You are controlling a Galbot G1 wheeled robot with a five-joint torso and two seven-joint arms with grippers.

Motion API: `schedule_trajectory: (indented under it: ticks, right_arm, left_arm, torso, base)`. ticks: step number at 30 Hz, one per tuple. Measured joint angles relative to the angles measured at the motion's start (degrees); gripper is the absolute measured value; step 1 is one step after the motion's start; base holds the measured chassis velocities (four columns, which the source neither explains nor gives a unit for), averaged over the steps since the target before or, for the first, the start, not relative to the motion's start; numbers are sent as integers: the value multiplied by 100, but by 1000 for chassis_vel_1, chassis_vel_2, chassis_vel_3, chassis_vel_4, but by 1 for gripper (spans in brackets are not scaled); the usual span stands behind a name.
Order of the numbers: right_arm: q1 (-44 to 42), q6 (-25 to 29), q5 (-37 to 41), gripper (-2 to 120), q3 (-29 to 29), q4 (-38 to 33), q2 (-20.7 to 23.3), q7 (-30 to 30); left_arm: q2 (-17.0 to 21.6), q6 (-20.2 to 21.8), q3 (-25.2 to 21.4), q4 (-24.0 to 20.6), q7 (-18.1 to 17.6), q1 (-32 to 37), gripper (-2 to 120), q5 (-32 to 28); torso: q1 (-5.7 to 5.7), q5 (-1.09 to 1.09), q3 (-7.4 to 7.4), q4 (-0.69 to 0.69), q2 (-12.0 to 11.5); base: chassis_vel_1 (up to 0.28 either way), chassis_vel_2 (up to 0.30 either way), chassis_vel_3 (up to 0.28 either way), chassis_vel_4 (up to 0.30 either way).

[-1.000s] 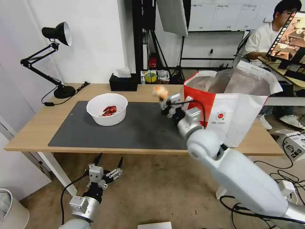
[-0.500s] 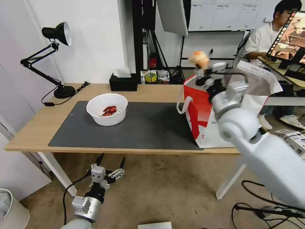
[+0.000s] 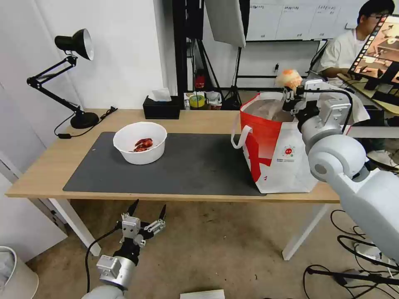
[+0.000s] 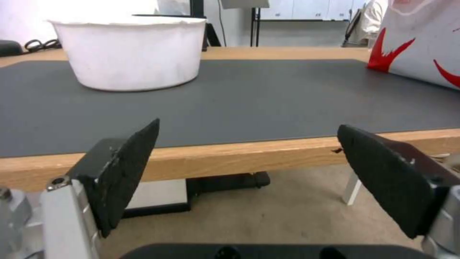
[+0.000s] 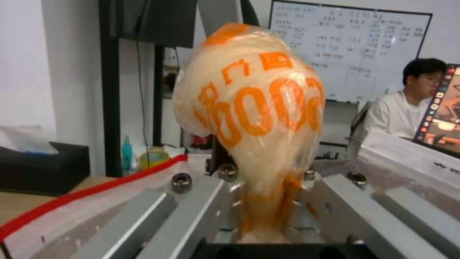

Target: Pick up the trash from the table and place it into the takeout bag.

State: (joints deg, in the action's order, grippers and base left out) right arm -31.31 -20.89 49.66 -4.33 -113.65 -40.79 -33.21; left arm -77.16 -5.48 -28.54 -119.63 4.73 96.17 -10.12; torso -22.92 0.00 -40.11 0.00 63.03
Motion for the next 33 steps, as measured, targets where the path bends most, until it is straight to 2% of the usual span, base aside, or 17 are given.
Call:
schedule_trajectory:
  ticks: [3, 5, 7, 13, 14, 17, 21, 23, 25, 27, 30, 33]
  right_arm:
    - [-36, -104, -9, 5, -26, 9, 21, -13]
    - [-93, -152, -41, 14, -60, 16, 26, -12]
    - [-115, -158, -52, 17, -71, 16, 27, -9]
    - [-195, -169, -176, 40, -81, 13, 21, 14]
    - [-195, -169, -176, 40, -81, 13, 21, 14]
    - [-199, -180, -195, 57, -80, 11, 12, 18]
    - [-189, -185, -203, 66, -71, 10, 8, 18]
    - [-182, -194, -217, 80, -60, 10, 7, 18]
    - [-182, -197, -220, 82, -57, 9, 7, 19]
    - [-192, -201, -229, 92, -54, 4, 9, 22]
    - [-210, -206, -233, 99, -53, -5, 13, 25]
    - [-228, -212, -238, 100, -53, -16, 18, 28]
  left_arm:
    - [1, 0, -3, 0, 10, 2, 100, 1]
    - [-6, 0, -3, 0, 42, 2, 100, 3]
    - [-13, 0, -2, 0, 51, 3, 100, 5]
    - [-31, 0, -6, -15, 68, 3, 100, 12]
    - [-31, 0, -6, -15, 68, 3, 100, 12]
    - [-27, 0, -25, -39, 69, 9, 100, 12]
    - [-23, -1, -39, -48, 69, 14, 100, 10]
    - [-22, -1, -50, -59, 69, 15, 100, 6]
    - [-24, -1, -52, -63, 69, 15, 100, 5]
    - [-29, -2, -53, -69, 69, 13, 100, 4]
    - [-35, -2, -57, -80, 69, 13, 100, 3]
    - [-39, -2, -61, -92, 69, 15, 100, 2]
  torso:
    - [0, -1, 0, 0, 0]
    - [0, 0, 0, 0, 0]
    - [0, 0, 0, 0, 0]
    - [0, 0, 0, 0, 0]
    - [0, 0, 0, 0, 0]
    - [0, 0, 0, 0, 0]
    - [0, -1, 0, 0, 0]
    - [0, -1, 0, 0, 0]
    - [0, -1, 0, 0, 0]
    - [0, -1, 0, 0, 0]
    - [0, -1, 0, 0, 0]
    - [0, -1, 0, 0, 0]
  base:
    - [0, 0, 0, 0]
    - [0, 0, 0, 0]
    - [0, 0, 0, 0]
    - [0, 0, 0, 0]
    - [0, 0, 0, 0]
    - [0, 0, 0, 0]
    - [0, 0, 0, 0]
    - [0, 0, 0, 0]
    - [0, 0, 0, 0]
    - [0, 0, 0, 0]
    - [0, 0, 0, 0]
    - [0, 0, 0, 0]
